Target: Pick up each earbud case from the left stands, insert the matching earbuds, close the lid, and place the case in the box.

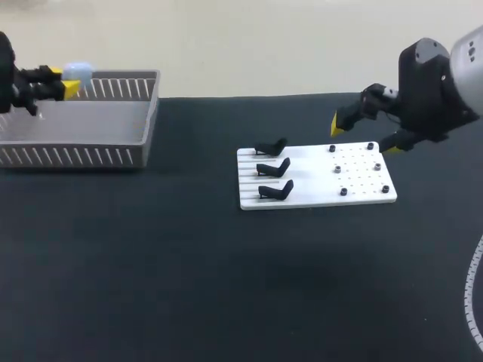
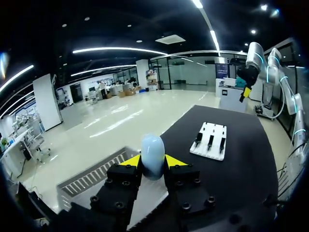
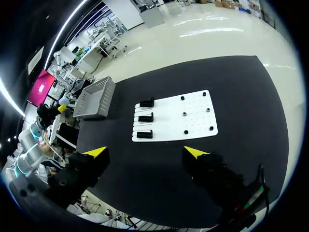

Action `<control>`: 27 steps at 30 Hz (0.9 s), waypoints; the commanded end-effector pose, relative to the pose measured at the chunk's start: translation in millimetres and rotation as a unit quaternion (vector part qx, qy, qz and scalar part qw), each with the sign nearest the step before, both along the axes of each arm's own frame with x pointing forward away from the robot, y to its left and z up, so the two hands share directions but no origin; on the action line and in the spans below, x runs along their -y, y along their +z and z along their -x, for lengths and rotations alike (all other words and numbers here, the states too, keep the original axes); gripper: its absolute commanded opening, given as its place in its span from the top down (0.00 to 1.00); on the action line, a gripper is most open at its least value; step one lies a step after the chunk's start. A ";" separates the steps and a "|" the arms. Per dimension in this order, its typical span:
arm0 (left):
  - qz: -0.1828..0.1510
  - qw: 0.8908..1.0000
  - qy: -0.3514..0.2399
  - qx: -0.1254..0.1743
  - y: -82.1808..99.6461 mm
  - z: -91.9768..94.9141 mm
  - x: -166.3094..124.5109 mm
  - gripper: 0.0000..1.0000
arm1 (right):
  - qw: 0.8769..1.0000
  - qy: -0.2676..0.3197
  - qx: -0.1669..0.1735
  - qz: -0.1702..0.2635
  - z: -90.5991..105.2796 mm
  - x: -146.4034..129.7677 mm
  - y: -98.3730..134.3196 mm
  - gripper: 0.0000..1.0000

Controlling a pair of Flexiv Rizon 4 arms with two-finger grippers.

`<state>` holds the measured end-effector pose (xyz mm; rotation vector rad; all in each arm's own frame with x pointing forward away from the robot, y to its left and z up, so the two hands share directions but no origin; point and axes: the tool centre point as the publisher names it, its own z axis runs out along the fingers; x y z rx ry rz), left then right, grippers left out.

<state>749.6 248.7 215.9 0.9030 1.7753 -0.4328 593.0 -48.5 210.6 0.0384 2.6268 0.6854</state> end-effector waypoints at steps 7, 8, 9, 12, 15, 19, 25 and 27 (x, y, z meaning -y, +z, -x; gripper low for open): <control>-0.013 1.000 -0.009 -0.003 12.2 -47.1 -61.4 1.00 | 1.000 -0.006 0.008 0.000 2.9 0.0 -1.3 0.00; -0.018 1.000 -0.009 -0.004 13.4 -48.4 -65.1 0.67 | 1.000 -0.006 0.008 0.000 2.9 0.0 -1.3 0.00; -0.015 1.000 -0.011 -0.005 13.7 -49.7 -69.1 0.00 | 1.000 -0.006 0.008 0.000 2.9 0.0 -1.3 0.00; -0.009 1.000 -0.029 -0.005 9.4 -51.0 -75.6 0.00 | 1.000 -0.006 0.008 0.000 2.9 0.0 -1.3 0.00; 0.000 0.999 -0.050 -0.001 4.9 -50.0 -76.3 0.00 | 1.000 -0.006 0.008 0.000 2.9 0.0 -1.3 0.00; 0.002 0.998 -0.058 0.002 3.3 -48.3 -76.3 0.00 | 1.000 -0.006 0.008 0.000 2.9 0.0 -1.3 0.00; 0.002 0.998 -0.058 0.002 3.3 -48.3 -76.3 0.00 | 1.000 -0.006 0.008 0.000 2.9 0.0 -1.3 0.00; 0.002 0.998 -0.058 0.002 3.3 -48.3 -76.3 0.00 | 1.000 -0.006 0.008 0.000 2.9 0.0 -1.3 0.00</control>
